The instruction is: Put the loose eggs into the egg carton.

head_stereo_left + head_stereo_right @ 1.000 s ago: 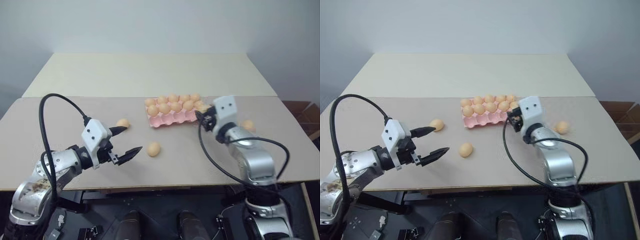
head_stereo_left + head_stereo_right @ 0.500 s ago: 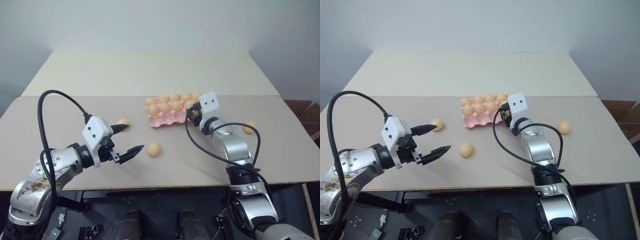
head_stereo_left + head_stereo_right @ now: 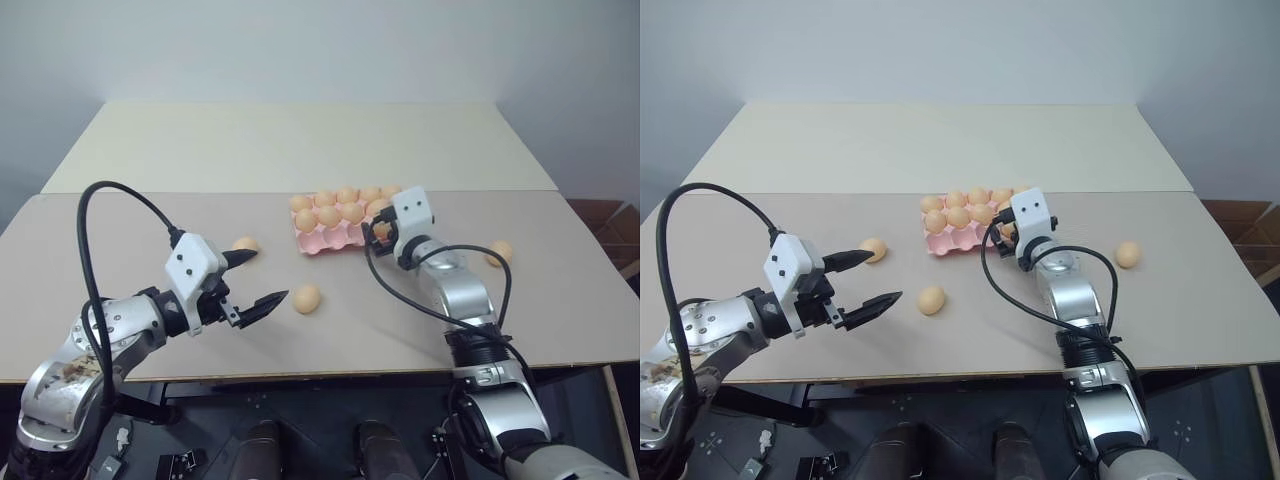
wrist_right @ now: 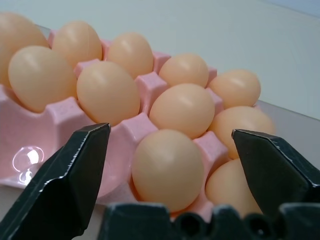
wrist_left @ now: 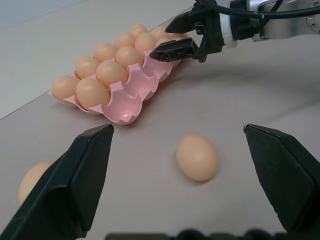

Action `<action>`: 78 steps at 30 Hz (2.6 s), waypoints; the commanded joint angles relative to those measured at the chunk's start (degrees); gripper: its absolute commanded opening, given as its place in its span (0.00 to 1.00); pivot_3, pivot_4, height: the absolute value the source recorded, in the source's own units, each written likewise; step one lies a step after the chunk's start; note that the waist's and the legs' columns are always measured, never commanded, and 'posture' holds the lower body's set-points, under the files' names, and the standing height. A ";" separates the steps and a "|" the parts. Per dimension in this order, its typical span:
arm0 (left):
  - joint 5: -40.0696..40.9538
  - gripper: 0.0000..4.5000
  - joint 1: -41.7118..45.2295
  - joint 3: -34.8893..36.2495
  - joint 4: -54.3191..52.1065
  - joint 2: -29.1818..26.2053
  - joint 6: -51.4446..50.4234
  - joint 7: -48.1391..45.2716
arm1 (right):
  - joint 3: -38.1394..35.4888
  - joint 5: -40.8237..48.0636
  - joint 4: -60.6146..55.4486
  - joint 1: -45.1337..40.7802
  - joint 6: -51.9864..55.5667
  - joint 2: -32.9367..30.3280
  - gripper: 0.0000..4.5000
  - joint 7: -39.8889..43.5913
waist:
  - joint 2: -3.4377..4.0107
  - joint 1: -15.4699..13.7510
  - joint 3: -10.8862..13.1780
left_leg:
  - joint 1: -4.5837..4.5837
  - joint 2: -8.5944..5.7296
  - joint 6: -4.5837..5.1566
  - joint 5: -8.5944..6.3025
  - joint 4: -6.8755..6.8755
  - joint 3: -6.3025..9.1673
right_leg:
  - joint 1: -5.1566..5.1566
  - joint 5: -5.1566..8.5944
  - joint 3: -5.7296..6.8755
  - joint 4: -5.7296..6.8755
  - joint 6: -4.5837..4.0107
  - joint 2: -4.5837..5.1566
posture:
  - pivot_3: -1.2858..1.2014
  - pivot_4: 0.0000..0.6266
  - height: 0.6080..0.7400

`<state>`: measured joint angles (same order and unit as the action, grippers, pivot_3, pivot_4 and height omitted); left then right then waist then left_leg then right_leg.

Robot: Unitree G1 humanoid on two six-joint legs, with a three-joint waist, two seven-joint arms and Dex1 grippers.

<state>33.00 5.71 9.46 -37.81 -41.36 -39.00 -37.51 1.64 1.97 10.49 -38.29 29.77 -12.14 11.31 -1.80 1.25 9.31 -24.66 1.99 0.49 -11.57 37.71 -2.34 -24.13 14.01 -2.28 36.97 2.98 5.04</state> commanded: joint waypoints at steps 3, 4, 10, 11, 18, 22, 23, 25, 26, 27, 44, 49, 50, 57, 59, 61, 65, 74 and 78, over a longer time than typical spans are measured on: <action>0.07 1.00 -0.84 0.78 -2.53 -0.61 0.58 0.38 | -2.72 3.89 -12.42 1.76 2.18 0.23 0.99 1.40 | 0.00 -0.03 0.00 | 0.00 0.01 0.00 0.00 0.00 0.00 | -0.01 0.00 0.00 0.01 0.00 0.00 | 0.52 0.24 1.00; -0.09 1.00 -1.08 1.05 -2.73 -0.33 1.02 0.64 | -3.33 5.31 -16.86 3.79 2.93 -0.11 0.99 2.32 | 0.00 -0.06 0.00 | 0.00 0.01 0.00 0.00 0.00 0.00 | -0.01 0.00 0.00 0.01 0.00 0.00 | 0.52 0.24 1.00; 0.75 1.00 -0.83 1.82 -3.71 0.70 1.83 1.50 | -7.55 11.01 -38.35 17.05 9.31 -1.24 0.99 2.69 | 0.00 -0.57 0.00 | -0.01 -0.01 0.00 0.00 0.00 0.04 | 0.04 0.00 0.06 0.01 0.00 0.05 | 0.52 0.24 1.00; 1.06 1.00 -0.75 1.70 -3.87 0.75 1.84 1.28 | -8.17 11.82 -41.44 19.48 10.28 -1.14 0.99 2.42 | 0.00 -0.69 0.00 | -0.01 -0.01 0.00 0.00 0.00 0.03 | 0.04 0.00 0.06 0.00 0.00 0.05 | 0.52 0.24 1.00; 3.04 1.00 0.85 -0.86 -2.60 1.21 2.69 -1.86 | -6.87 10.96 -55.28 37.70 7.98 0.94 0.99 -1.12 | 0.00 -0.09 0.00 | 0.13 0.06 -0.01 0.00 -0.01 0.00 | 0.07 0.03 -0.01 0.03 -0.02 -0.04 | 0.52 0.24 1.00; 1.47 1.00 5.43 -6.47 0.53 1.70 3.53 -4.68 | -7.11 6.43 -53.83 37.59 6.46 3.56 0.99 -7.56 | 0.00 -0.17 0.00 | 0.27 0.06 -0.06 0.03 0.03 -0.06 | 0.15 0.02 -0.07 0.03 -0.02 -0.05 | 0.52 0.24 1.00; 0.46 1.00 7.25 -8.55 1.70 1.90 3.98 -5.43 | -7.64 5.16 -52.66 36.24 6.33 3.88 0.99 -9.23 | 0.00 -0.25 0.00 | 0.29 0.05 -0.06 0.06 0.03 -0.08 | 0.16 0.03 -0.08 0.03 -0.01 -0.05 | 0.52 0.24 1.00; -1.67 1.00 10.62 -12.41 3.91 2.34 4.90 -6.96 | -8.81 3.22 -50.39 33.46 6.70 3.33 0.99 -11.05 | 0.00 -0.26 0.00 | 0.28 0.06 -0.09 0.14 0.04 -0.08 | 0.14 0.09 -0.08 0.02 -0.04 -0.07 | 0.52 0.24 1.00; -2.85 1.00 12.26 -14.23 5.14 2.84 5.31 -7.32 | -9.33 2.15 -48.99 32.11 7.22 2.63 0.99 -11.81 | 0.00 -0.29 0.00 | 0.29 0.05 -0.08 0.16 0.04 -0.09 | 0.16 0.08 -0.10 0.02 -0.04 -0.07 | 0.52 0.24 1.00; -4.09 1.00 13.67 -15.83 6.33 3.37 5.88 -7.62 | -9.89 1.36 -47.59 30.94 7.43 1.92 0.99 -12.25 | -0.01 -0.33 0.00 | 0.30 0.05 -0.08 0.17 0.06 -0.09 | 0.17 0.08 -0.10 0.02 -0.04 -0.08 | 0.52 0.24 1.00; -11.09 1.00 24.46 -25.54 14.42 12.88 10.26 -11.14 | -19.83 -1.26 -0.09 2.83 9.04 -9.61 0.99 -16.26 | 0.00 -0.14 0.00 | 0.00 -0.02 0.03 0.12 0.02 -0.07 | 0.04 -0.13 -0.12 -0.09 -0.01 -0.08 | 0.52 0.24 1.00; -11.54 1.00 24.33 -25.51 14.05 12.92 10.13 -11.74 | -19.95 -1.80 8.02 -0.39 6.90 -10.47 0.99 -18.04 | 0.01 -0.06 0.01 | 0.00 -0.01 0.03 0.12 0.02 -0.07 | 0.03 -0.13 -0.13 -0.09 -0.01 -0.08 | 0.52 0.24 1.00; -11.58 1.00 24.15 -25.36 13.90 12.77 10.06 -11.81 | -19.95 -1.69 8.78 -0.60 6.63 -10.57 0.99 -18.18 | 0.01 -0.05 0.01 | 0.00 -0.01 0.03 0.12 0.01 -0.07 | 0.03 -0.13 -0.13 -0.09 0.00 -0.08 | 0.52 0.24 1.00; -11.80 1.00 23.20 -24.71 13.36 11.97 9.81 -11.90 | -20.34 -0.52 10.61 -0.62 6.62 -10.51 0.92 -19.38 | 0.02 -0.05 0.01 | -0.01 -0.01 0.03 0.12 0.02 -0.07 | 0.04 -0.13 -0.13 -0.09 0.00 -0.08 | 0.52 0.24 1.00; -11.92 1.00 22.95 -24.47 13.36 11.71 9.83 -11.95 | -20.44 -0.22 10.48 -0.43 6.69 -10.49 0.92 -19.50 | 0.02 -0.03 0.01 | -0.01 -0.01 0.03 0.12 0.02 -0.07 | 0.04 -0.13 -0.13 -0.09 0.01 -0.08 | 0.52 0.24 1.00; -12.02 1.00 22.72 -24.19 13.40 11.48 9.85 -12.02 | -20.62 0.04 10.32 -0.31 6.76 -10.45 0.92 -19.66 | 0.02 -0.02 0.01 | -0.01 -0.01 0.03 0.12 0.02 -0.07 | 0.03 -0.13 -0.13 -0.09 0.00 -0.08 | 0.52 0.24 1.00; -12.20 1.00 21.76 -22.89 13.48 10.38 9.74 -12.08 | -20.74 0.44 9.28 0.36 7.08 -10.44 0.92 -19.35 | 0.02 0.00 0.01 | -0.01 -0.01 0.03 0.12 0.02 -0.07 | 0.04 -0.13 -0.13 -0.09 0.00 -0.08 | 0.52 0.24 1.00; -11.96 1.00 17.45 -18.54 12.56 6.21 9.27 -11.82 | -20.14 0.87 4.34 3.43 8.84 -10.21 0.92 -17.76 | 0.03 0.11 0.02 | -0.01 0.00 0.03 0.12 0.02 -0.06 | 0.04 -0.13 -0.13 -0.08 0.01 -0.08 | 0.52 0.24 1.00; -12.06 1.00 17.14 -18.11 12.25 6.09 9.09 -11.60 | -19.96 0.62 5.06 3.35 7.86 -9.84 0.92 -17.89 | 0.03 0.10 0.02 | 0.00 0.00 0.03 0.12 0.02 -0.06 | 0.04 -0.14 -0.12 -0.07 0.01 -0.08 | 0.52 0.24 1.00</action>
<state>20.42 22.52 -9.94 -23.12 -35.07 -30.24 -49.39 -18.17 2.58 17.40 -34.60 38.71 -21.57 -6.39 -1.77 1.34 9.33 -24.66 1.98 0.52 -11.46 37.73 -2.40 -24.10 13.87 -2.41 36.90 2.99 4.96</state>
